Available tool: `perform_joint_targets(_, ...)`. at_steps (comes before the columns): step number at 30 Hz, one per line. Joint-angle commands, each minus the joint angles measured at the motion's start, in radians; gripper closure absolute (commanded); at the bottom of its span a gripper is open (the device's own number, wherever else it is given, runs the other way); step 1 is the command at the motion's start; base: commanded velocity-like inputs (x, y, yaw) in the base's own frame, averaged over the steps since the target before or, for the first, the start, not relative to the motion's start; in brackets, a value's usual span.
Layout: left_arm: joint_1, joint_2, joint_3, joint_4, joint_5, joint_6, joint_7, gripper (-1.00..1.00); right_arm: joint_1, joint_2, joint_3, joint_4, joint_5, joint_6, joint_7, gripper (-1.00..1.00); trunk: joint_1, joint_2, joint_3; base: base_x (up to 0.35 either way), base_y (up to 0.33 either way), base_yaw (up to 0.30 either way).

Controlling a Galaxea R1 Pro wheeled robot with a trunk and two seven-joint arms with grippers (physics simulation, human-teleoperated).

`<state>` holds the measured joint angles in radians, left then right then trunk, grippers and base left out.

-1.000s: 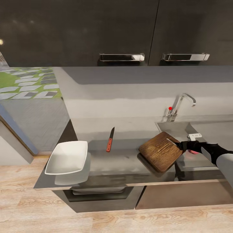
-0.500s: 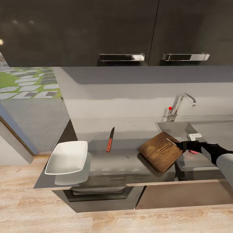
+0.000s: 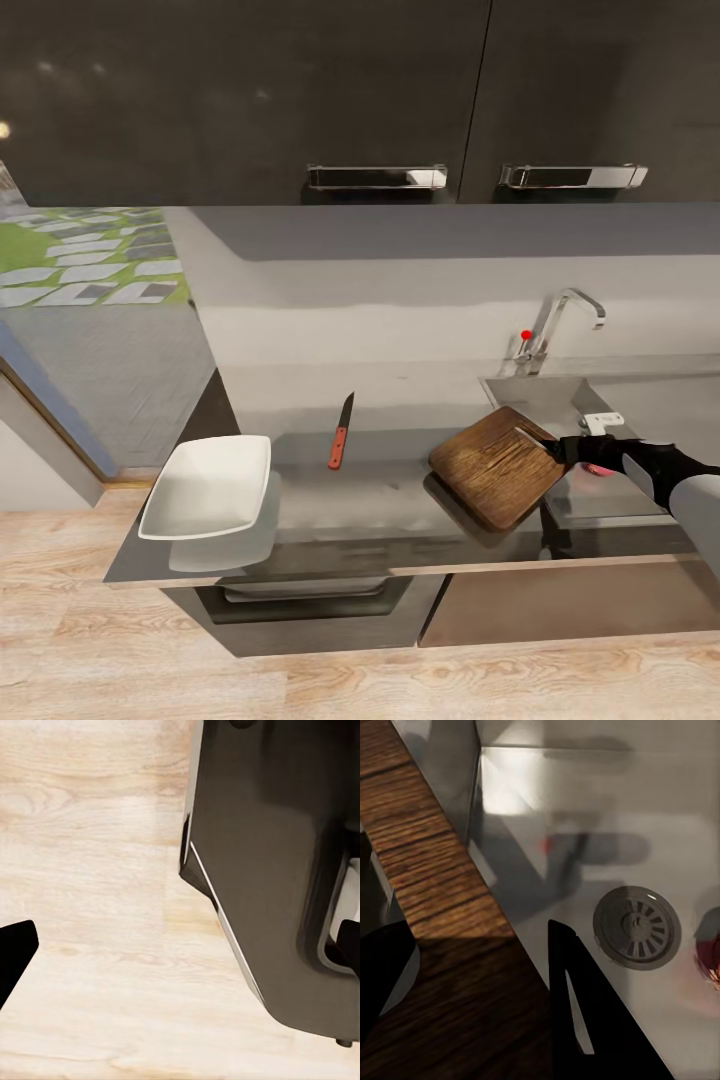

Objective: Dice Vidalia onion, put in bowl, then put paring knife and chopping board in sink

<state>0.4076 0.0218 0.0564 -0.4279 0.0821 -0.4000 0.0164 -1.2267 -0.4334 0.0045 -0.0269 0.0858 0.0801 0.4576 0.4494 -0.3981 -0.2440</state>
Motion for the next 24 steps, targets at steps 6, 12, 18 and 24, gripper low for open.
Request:
perform_joint_targets(6,0.0,0.001,-0.003,0.0,0.008,-0.003,0.0,-1.0,0.0,-0.006,-0.004,0.007,-0.034,0.01,0.017,1.0,0.001,-0.002,-0.002,0.0,0.0,0.0)
perform_joint_targets(12,0.0,0.001,-0.003,0.0,0.008,-0.003,0.003,-1.0,0.0,-0.01,-0.004,0.011,-0.067,0.011,0.028,1.0,0.001,-0.002,-0.002,0.0,0.0,0.0)
perform_joint_targets(18,0.0,0.001,-0.003,-0.001,0.01,-0.003,0.003,-1.0,0.0,-0.007,-0.003,0.012,-0.074,0.018,0.027,1.0,0.001,-0.002,-0.002,0.003,0.012,0.0)
perform_joint_targets(24,0.0,0.001,-0.003,-0.001,0.01,-0.003,0.003,-1.0,0.0,-0.006,-0.004,0.006,-0.123,0.144,0.018,1.0,0.001,-0.002,-0.002,0.066,0.222,0.0)
